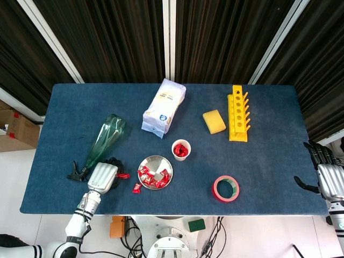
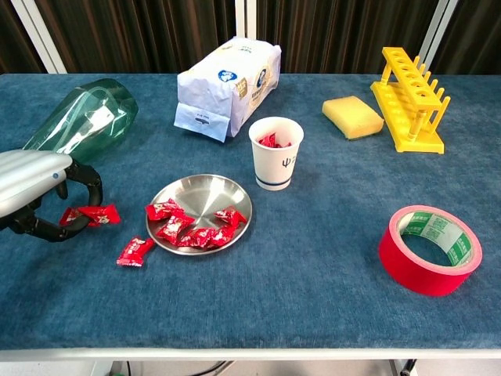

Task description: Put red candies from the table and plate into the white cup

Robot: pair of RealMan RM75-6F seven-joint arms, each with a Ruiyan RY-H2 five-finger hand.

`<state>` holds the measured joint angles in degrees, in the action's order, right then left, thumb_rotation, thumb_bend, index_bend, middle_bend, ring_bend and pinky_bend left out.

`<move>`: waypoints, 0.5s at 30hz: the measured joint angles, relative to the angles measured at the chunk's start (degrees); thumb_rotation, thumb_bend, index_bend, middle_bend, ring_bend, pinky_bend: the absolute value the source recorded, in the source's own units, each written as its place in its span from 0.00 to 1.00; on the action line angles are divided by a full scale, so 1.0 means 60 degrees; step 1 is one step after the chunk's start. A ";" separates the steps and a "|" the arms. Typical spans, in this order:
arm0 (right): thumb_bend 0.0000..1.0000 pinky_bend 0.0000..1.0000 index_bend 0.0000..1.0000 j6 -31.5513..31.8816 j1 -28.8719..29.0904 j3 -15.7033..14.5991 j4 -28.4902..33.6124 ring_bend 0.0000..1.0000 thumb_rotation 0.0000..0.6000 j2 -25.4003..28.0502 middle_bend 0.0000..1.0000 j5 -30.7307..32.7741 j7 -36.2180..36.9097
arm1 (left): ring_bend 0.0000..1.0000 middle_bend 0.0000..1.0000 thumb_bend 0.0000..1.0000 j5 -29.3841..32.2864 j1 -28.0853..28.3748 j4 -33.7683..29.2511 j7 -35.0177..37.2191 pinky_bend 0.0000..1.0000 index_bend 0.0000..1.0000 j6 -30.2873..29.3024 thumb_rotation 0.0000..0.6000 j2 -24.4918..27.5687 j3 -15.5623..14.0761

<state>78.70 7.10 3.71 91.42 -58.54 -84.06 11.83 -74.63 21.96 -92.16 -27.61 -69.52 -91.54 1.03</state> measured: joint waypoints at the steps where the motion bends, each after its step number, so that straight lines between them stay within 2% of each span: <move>1: 0.22 0.00 0.00 0.0000 0.0000 0.0000 -0.0001 0.00 1.00 -0.0001 0.00 0.0000 -0.0003 | 0.29 0.41 0.49 -0.0069 -0.0012 0.0009 0.0063 0.41 0.66 -0.0035 1.00 -0.0008 -0.0007; 10: 0.22 0.00 0.00 0.0035 -0.0015 0.0001 0.0012 0.00 1.00 0.0004 0.00 -0.0014 0.0012 | 0.30 0.42 0.49 -0.0550 -0.0060 -0.0157 0.0262 0.42 0.67 -0.0250 1.00 0.0047 -0.0080; 15: 0.22 0.00 0.00 0.0064 -0.0028 -0.0003 0.0007 0.00 1.00 0.0019 0.00 -0.0036 0.0055 | 0.30 0.42 0.49 -0.0503 0.0078 -0.0600 -0.0004 0.42 0.67 -0.0126 1.00 0.0242 0.0056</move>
<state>79.08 6.93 3.69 91.47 -58.42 -84.28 12.16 -77.65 22.43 -95.76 -27.63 -70.28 -90.09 1.37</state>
